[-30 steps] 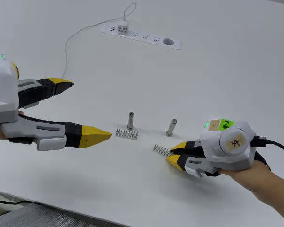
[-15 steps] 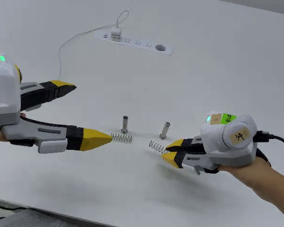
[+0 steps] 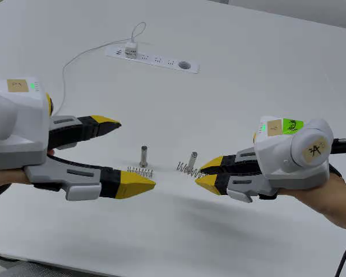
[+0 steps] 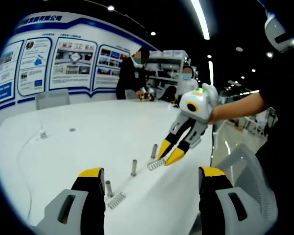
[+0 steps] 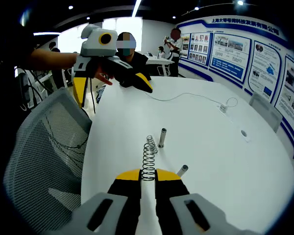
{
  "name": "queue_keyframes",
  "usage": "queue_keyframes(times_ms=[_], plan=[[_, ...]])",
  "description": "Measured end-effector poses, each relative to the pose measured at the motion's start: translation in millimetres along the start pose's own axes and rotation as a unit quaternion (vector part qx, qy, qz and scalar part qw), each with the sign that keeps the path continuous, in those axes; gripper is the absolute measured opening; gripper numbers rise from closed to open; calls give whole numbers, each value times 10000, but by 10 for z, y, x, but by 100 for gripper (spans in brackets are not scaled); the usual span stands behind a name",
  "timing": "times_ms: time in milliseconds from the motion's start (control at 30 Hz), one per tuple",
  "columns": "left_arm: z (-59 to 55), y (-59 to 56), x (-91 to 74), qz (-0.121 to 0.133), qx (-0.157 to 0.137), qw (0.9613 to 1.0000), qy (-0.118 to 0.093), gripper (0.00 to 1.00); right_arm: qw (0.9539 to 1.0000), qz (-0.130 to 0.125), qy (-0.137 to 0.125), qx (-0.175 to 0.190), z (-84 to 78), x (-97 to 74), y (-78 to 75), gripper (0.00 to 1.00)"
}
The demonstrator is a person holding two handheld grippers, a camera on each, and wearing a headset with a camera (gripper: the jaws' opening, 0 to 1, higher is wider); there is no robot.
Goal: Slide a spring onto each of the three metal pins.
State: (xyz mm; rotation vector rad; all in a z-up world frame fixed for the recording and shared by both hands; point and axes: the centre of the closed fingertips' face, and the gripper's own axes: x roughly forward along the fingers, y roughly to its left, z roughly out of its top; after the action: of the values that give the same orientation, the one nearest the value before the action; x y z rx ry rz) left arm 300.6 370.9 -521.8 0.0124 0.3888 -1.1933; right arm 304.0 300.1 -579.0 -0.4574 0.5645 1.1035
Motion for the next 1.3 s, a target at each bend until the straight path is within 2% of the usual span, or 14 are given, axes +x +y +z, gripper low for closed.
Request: queue_keyframes(times_ms=[167,433,667,1000,1133,1300], plan=[[-34,-121,154,-219,196,9995,145,74,9996,134,-93,-225,124,-90,109,10],[-31,-224,254,-460,352,9981,204,68,9983,234,-90,-535,209,-158,204,10],[-67,-301,283,-649,450,9966,237,57,9963,307,-104,-798,283,-188,282,10],[-104,-440,297,-923,561,9937,285,39,9910,479,-52,-1248,338,-181,422,10],[-130,-473,290,-991,582,9928,333,29,9895,511,-62,-1354,357,-185,452,10],[-146,-511,283,-1058,635,9917,362,21,9878,565,-34,-1451,357,-184,487,10]])
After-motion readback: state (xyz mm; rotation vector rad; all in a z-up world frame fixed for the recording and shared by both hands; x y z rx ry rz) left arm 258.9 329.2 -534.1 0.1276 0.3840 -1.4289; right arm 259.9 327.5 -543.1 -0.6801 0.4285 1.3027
